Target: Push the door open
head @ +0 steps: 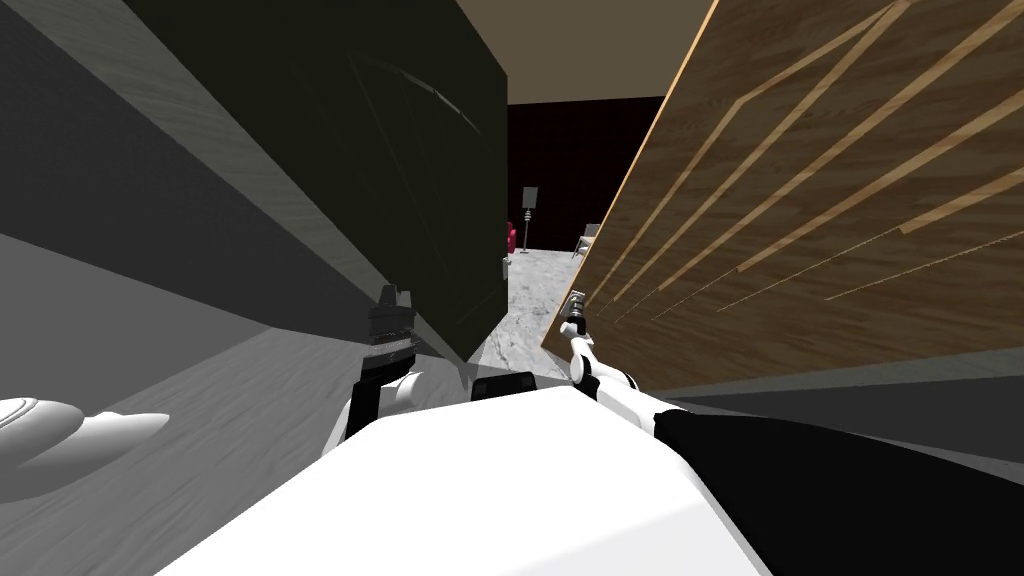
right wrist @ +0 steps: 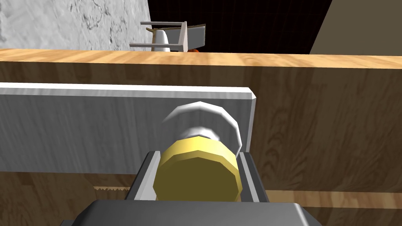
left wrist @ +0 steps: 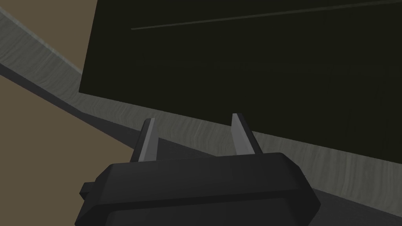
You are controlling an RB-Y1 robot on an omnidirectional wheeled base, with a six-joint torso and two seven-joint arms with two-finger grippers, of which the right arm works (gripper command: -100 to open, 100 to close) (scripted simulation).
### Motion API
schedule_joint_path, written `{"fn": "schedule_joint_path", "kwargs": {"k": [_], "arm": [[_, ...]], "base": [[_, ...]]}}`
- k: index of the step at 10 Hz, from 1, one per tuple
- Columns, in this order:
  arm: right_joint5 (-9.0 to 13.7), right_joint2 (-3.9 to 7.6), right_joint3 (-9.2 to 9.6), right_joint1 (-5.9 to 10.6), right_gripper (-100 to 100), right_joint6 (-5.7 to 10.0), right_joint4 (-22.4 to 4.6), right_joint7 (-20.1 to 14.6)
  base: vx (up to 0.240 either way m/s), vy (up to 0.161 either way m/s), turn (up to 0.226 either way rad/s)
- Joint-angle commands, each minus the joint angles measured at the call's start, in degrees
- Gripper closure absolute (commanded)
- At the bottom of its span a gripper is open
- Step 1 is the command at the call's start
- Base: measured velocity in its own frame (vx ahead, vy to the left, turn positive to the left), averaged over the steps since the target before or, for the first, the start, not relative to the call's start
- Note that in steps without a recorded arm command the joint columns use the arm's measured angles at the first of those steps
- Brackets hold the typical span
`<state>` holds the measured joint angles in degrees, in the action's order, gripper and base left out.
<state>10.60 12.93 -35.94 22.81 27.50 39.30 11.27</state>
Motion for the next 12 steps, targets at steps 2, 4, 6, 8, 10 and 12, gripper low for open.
{"fn": "schedule_joint_path", "kwargs": {"k": [2,4,6,8,10,12], "arm": [[-0.11,0.75,-3.00,1.28,100,1.40,-1.53,1.43],[-0.24,0.38,-4.88,1.74,100,1.54,-1.99,2.54],[-0.37,0.02,-6.65,2.17,100,1.67,-2.42,3.59],[-0.54,-0.46,-9.05,2.75,100,1.85,-3.00,5.01],[-0.67,-0.84,-10.98,3.21,100,2.00,-3.47,6.15],[-0.80,-1.22,-12.86,3.67,100,2.14,-3.93,7.26]], "base": [[0.102,-0.014,0.011],[0.090,-0.021,0.016],[0.097,-0.011,0.009],[0.093,-0.020,0.015],[0.109,-0.027,0.015],[0.114,-0.021,0.005]]}}
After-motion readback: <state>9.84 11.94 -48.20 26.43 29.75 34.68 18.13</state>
